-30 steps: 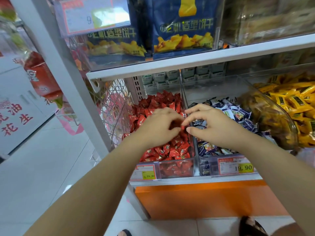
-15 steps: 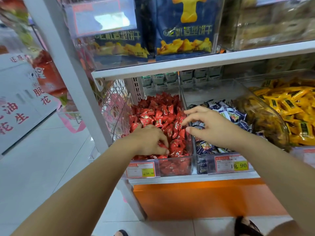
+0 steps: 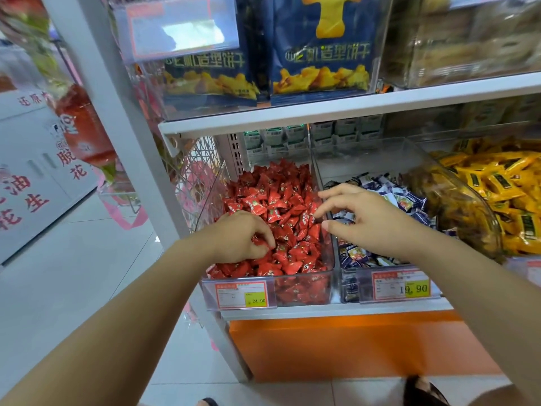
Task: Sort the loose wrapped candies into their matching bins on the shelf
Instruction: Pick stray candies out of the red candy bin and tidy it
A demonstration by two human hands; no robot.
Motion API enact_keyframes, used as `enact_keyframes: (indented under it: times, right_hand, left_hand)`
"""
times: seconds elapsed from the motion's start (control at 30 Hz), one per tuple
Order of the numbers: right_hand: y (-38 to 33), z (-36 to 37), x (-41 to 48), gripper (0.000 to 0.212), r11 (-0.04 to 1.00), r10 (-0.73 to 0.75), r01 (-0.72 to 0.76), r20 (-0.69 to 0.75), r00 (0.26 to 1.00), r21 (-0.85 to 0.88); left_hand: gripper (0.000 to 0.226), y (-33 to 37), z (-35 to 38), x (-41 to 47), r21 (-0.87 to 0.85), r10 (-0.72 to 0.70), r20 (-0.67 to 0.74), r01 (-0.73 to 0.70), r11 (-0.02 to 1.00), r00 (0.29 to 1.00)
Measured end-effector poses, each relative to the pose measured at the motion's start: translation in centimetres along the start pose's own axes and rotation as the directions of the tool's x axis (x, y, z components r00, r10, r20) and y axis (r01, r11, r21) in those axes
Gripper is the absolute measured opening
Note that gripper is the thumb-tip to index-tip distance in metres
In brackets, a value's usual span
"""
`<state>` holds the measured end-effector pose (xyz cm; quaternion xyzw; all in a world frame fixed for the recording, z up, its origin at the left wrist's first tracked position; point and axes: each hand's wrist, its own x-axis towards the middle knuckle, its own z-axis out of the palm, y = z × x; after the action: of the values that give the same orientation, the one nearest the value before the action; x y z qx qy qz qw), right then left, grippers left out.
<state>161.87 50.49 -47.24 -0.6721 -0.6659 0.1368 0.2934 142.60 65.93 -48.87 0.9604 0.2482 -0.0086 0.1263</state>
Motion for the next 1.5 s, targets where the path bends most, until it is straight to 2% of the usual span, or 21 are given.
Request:
enact_keyframes:
  times: [0.1,0.17,0.23,0.33,0.4,0.57,1.03,1.1,1.2,1.3,1.33,1.4,1.5]
  right_hand:
    - [0.0,0.0,0.1,0.014,1.0,-0.005,0.005,-0.003,1.0,-0.009]
    - [0.0,0.0,0.2,0.013,1.0,-0.005,0.005,-0.005,1.0,-0.014]
    - [0.0,-0.1,0.3,0.013,1.0,-0.007,0.007,-0.013,1.0,-0.015]
    - [0.1,0.0,0.3,0.013,1.0,-0.008,0.008,-0.009,1.0,-0.009]
    - [0.3,0.0,0.3,0.013,1.0,-0.003,0.003,-0.004,1.0,-0.002]
    - [0.5,0.0,0.3,0.013,1.0,0.0,0.0,0.002,1.0,0.0]
    - [0.2,-0.1,0.2,0.014,1.0,0.004,-0.004,0.004,1.0,-0.011]
    - [0.2,-0.1,0.2,0.013,1.0,0.005,-0.005,0.007,1.0,-0.01]
    - [0.2,-0.2,0.3,0.013,1.0,0.002,-0.002,0.011,1.0,-0.005]
    - [0.2,-0.2,0.3,0.014,1.0,-0.007,0.006,0.011,1.0,0.008]
    - [0.1,-0.1,0.2,0.014,1.0,-0.005,0.005,0.01,1.0,0.009]
    - [0.1,-0.1,0.2,0.014,1.0,-0.005,0.005,0.003,1.0,0.003]
    - [0.0,0.0,0.2,0.014,1.0,-0.011,0.011,-0.001,1.0,-0.007]
  left_hand:
    - [0.021,1.5,0.0,0.2,-0.122,0.034,-0.01,-0.035,0.992,0.999]
    - [0.022,2.7,0.5,0.7,-0.119,0.064,0.022,-0.061,0.991,0.998]
    - [0.025,4.1,1.1,1.3,-0.021,0.04,0.153,-0.037,0.999,0.987]
    - [0.035,5.8,1.3,2.6,0.148,-0.07,0.381,0.014,0.989,0.922]
    - [0.04,5.8,0.7,3.5,0.241,-0.113,0.445,0.003,0.971,0.888]
    - [0.042,3.6,0.3,4.2,0.351,-0.214,0.355,0.082,0.933,0.91]
    - [0.048,0.4,-0.2,4.1,0.228,-0.086,0.096,0.062,0.972,0.992]
    - [0.045,0.4,-0.5,3.7,0.154,-0.027,0.072,0.016,0.988,0.997]
    - [0.038,0.9,-1.8,2.4,-0.058,0.034,-0.009,-0.035,0.998,0.999]
    - [0.026,1.5,-3.4,0.5,-0.096,-0.034,-0.105,0.024,0.995,0.994]
    - [0.021,1.6,-3.7,-0.1,-0.052,-0.077,-0.081,0.073,0.996,0.994]
    - [0.02,1.9,-3.7,-0.9,0.086,-0.181,0.076,0.175,0.981,0.98]
    - [0.035,2.8,-2.2,-0.6,0.228,-0.266,0.288,0.204,0.952,0.92]
